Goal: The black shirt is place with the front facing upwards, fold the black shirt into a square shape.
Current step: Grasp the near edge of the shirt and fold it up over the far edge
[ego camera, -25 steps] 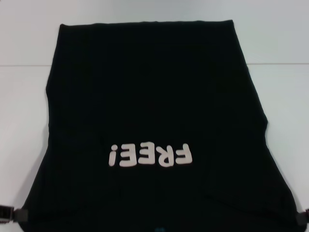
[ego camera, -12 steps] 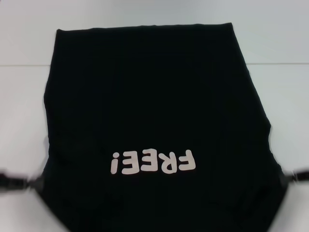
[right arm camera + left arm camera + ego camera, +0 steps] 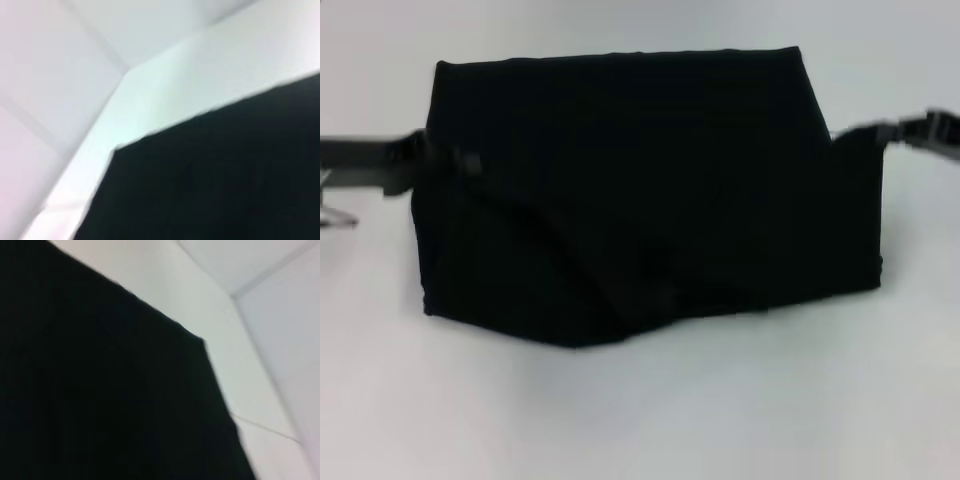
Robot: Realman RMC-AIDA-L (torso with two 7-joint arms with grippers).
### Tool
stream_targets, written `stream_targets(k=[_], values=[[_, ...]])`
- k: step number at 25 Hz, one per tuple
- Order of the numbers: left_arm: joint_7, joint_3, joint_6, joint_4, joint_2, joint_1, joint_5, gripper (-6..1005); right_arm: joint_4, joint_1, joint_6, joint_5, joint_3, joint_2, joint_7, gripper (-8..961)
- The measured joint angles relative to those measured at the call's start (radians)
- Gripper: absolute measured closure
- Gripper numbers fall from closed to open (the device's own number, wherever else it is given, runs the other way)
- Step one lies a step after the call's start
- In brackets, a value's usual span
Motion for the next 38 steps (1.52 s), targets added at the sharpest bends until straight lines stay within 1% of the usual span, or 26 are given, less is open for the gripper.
stream_targets(k=[1, 3, 4, 5, 7, 8, 9, 10, 11, 13, 14, 16, 18, 21, 24, 29, 33, 38], values=[[-0.013, 0.029, -0.06, -0.006, -0.001, -0.01, 0.001, 972, 0.022, 0.017, 0.079, 0.0, -0.014, 0.005, -0.008, 907], [-0.048, 0.125, -0.225, -0.017, -0.015, -0.026, 0.004, 972, 0.082, 0.049, 0.228, -0.001, -0.055, 0.017, -0.026, 906], [-0.071, 0.213, -0.354, -0.022, -0.036, -0.028, 0.012, 972, 0.11, 0.061, 0.296, -0.001, -0.077, 0.023, -0.033, 906], [-0.071, 0.213, -0.354, -0.022, -0.036, -0.028, 0.012, 972, 0.141, 0.073, 0.366, -0.002, -0.104, 0.033, -0.044, 905], [-0.076, 0.261, -0.422, -0.023, -0.055, -0.027, 0.026, 972, 0.181, 0.09, 0.478, -0.002, -0.153, 0.053, -0.072, 904], [-0.079, 0.285, -0.467, -0.015, -0.072, -0.024, 0.046, 971, 0.191, 0.093, 0.526, -0.002, -0.177, 0.067, -0.087, 904], [-0.079, 0.291, -0.49, -0.004, -0.082, -0.021, 0.062, 971, 0.192, 0.094, 0.597, -0.002, -0.216, 0.092, -0.101, 903], [-0.079, 0.295, -0.517, 0.013, -0.096, -0.016, 0.084, 971, 0.192, 0.094, 0.597, -0.002, -0.216, 0.092, -0.101, 902], [-0.077, 0.297, -0.532, 0.028, -0.106, -0.012, 0.102, 971, 0.187, 0.092, 0.621, -0.001, -0.229, 0.101, -0.103, 902], [-0.072, 0.298, -0.555, 0.07, -0.131, -0.002, 0.14, 971, 0.178, 0.088, 0.649, 0.001, -0.24, 0.111, -0.104, 901], [-0.071, 0.299, -0.564, 0.094, -0.143, 0.005, 0.161, 971, 0.177, 0.088, 0.654, 0.002, -0.239, 0.112, -0.104, 900], [-0.071, 0.299, -0.577, 0.126, -0.16, 0.015, 0.185, 971, 0.175, 0.087, 0.662, 0.005, -0.235, 0.11, -0.101, 899], [-0.07, 0.299, -0.584, 0.148, -0.17, 0.022, 0.195, 971, 0.175, 0.087, 0.674, 0.014, -0.229, 0.104, -0.095, 898], [-0.061, 0.3, -0.592, 0.161, -0.175, 0.023, 0.193, 970, 0.173, 0.097, 0.697, 0.021, -0.222, 0.1, -0.091, 897], [-0.06, 0.3, -0.614, 0.182, -0.192, 0.023, 0.195, 970, 0.17, 0.115, 0.728, 0.021, -0.22, 0.1, -0.09, 896], [-0.06, 0.307, -0.631, 0.187, -0.199, 0.015, 0.207, 967, 0.171, 0.147, 0.775, 0.019, -0.227, 0.106, -0.093, 893], [-0.06, 0.326, -0.645, 0.189, -0.203, 0.012, 0.208, 951, 0.18, 0.161, 0.798, 0.014, -0.239, 0.11, -0.101, 891], [-0.061, 0.33, -0.667, 0.189, -0.21, 0.012, 0.209, 931, 0.209, 0.168, 0.849, 0.013, -0.313, 0.114, -0.1, 888]])
